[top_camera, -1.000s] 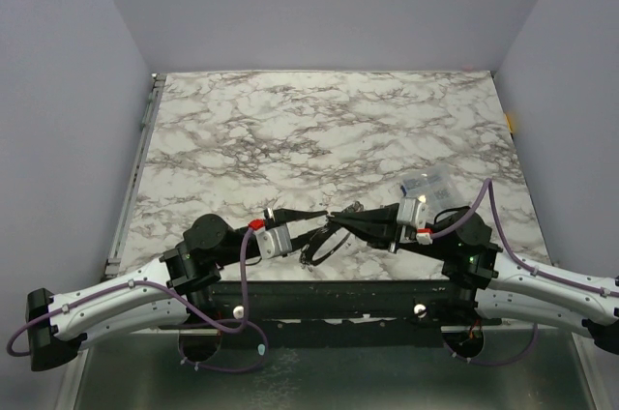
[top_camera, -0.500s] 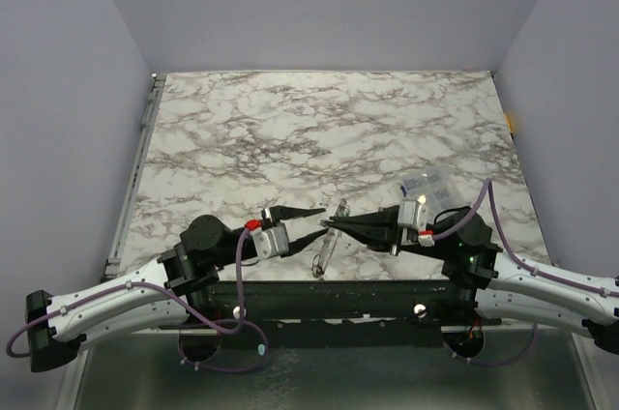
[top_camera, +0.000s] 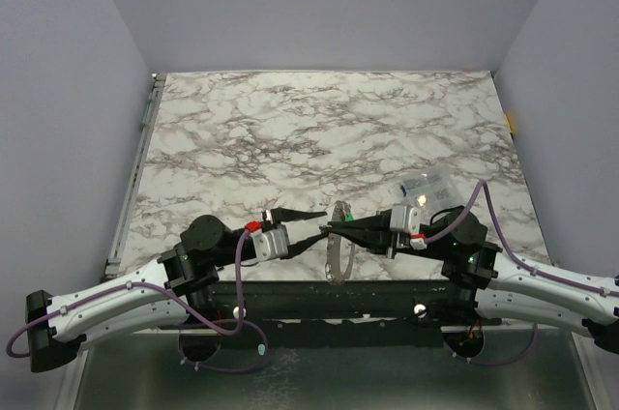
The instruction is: Put the keys on the keyring
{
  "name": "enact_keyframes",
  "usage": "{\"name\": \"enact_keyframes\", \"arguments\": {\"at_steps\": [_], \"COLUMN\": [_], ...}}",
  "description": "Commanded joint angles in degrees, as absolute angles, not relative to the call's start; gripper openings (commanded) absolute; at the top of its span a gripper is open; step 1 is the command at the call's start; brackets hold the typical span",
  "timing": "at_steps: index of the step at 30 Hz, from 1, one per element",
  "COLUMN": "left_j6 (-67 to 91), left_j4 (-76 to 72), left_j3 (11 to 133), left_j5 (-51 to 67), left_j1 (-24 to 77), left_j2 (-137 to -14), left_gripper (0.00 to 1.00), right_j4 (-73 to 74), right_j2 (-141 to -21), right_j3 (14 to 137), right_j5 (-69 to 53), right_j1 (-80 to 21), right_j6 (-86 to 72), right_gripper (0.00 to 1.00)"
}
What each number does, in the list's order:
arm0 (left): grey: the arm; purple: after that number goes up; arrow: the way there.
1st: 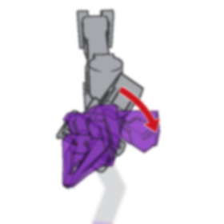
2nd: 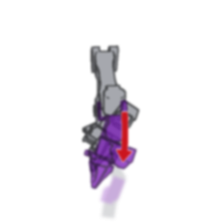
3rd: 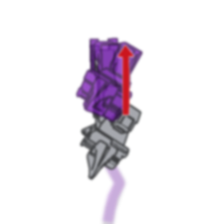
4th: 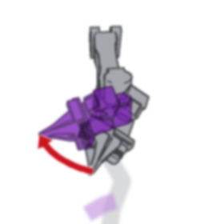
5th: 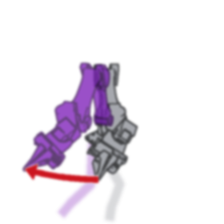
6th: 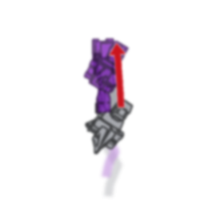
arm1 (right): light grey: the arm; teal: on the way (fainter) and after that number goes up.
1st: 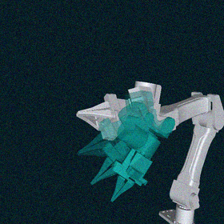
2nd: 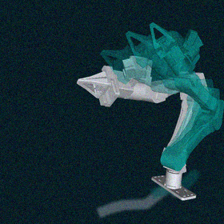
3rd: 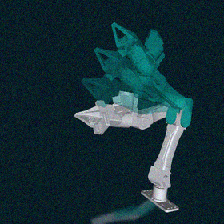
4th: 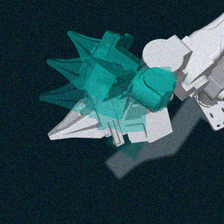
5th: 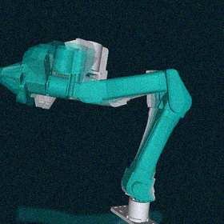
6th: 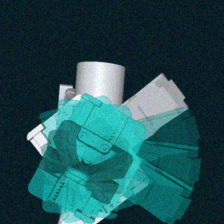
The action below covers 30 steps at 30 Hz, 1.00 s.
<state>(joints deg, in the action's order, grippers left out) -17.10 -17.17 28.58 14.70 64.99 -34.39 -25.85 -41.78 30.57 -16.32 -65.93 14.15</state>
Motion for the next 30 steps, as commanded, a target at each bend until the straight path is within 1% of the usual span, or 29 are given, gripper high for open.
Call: {"name": "enact_keyframes", "arguments": {"at_steps": [1,5,14,16,21,23,30], "left_j6": [-16.26,-16.01,-16.10,-16.18,-16.36,-16.76,-18.04], "left_j4": [-18.24,-18.20,-18.26,-18.22,-18.24,-18.03,-15.92], "left_j3": [28.12,28.21,28.13,28.04,27.81,27.78,28.48], "left_j5": [17.88,17.84,17.40,17.01,16.21,15.94,15.09], "left_j1": [65.13,65.13,65.13,65.10,65.13,65.13,65.13], "left_j2": [-34.88,-34.89,-34.39,-34.38,-34.03,-33.71,-33.37], "left_gripper": [0.44,0.43,0.27,0.20,0.11,0.00,0.00], "right_j4": [-25.36,-23.86,-21.43,-21.55,-20.90,-20.49,-17.58], "right_j2": [-41.63,-41.72,-43.70,-44.00,-44.92,-45.17,-44.31], "right_j3": [30.76,31.34,32.32,32.55,33.52,33.81,34.50], "right_j5": [-14.32,-14.80,-17.66,-17.96,-19.34,-20.18,-19.89], "right_j1": [-66.11,-66.09,-66.10,-66.09,-66.09,-66.12,-66.14], "right_j6": [15.94,16.31,14.88,14.69,14.60,14.13,12.77], "right_gripper": [0.01,0.01,0.00,0.01,0.01,0.01,0.01]}}
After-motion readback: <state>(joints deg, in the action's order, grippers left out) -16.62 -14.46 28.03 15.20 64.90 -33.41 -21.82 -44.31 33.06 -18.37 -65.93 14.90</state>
